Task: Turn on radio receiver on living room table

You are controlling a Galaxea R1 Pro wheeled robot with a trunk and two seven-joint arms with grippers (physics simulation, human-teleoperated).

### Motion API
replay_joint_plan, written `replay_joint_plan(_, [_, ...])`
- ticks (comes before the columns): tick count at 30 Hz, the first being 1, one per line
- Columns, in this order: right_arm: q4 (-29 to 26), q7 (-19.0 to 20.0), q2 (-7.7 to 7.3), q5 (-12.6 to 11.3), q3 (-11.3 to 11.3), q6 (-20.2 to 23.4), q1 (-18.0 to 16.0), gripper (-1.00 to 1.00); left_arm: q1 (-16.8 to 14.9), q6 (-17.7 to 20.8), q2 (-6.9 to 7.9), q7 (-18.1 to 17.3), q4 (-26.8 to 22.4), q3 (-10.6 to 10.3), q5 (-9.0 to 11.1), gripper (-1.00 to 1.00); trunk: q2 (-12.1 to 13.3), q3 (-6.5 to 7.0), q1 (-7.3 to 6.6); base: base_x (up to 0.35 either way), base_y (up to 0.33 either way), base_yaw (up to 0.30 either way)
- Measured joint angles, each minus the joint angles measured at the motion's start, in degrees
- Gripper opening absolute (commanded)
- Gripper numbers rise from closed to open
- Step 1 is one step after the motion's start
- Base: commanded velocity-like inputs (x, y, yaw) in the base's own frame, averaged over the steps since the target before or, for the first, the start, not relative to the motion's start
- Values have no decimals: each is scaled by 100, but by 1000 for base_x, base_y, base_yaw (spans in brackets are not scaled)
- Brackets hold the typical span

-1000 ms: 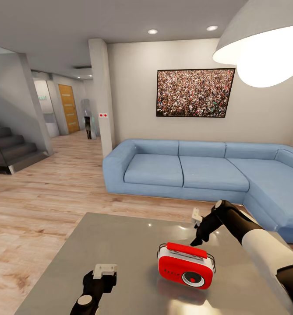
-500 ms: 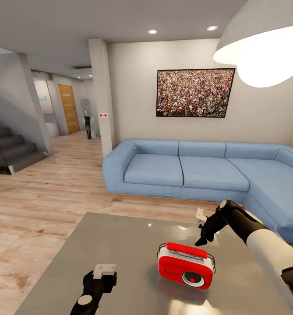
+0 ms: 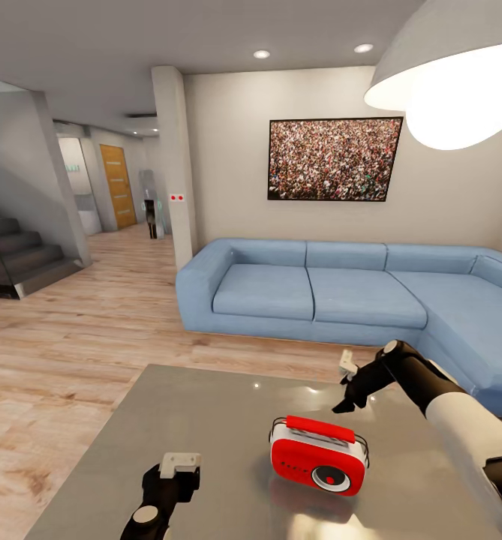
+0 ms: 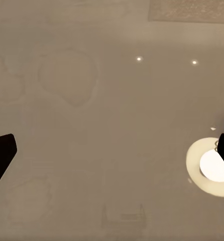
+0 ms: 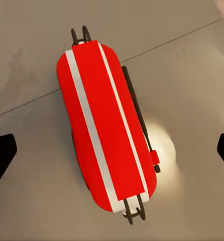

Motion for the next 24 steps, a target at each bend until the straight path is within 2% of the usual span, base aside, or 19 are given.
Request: replay_joint_plan(24, [-1, 8, 0, 16, -45, 2, 0, 100, 0, -8, 9, 0, -5, 3, 0, 100, 0, -19, 0, 0, 0, 0])
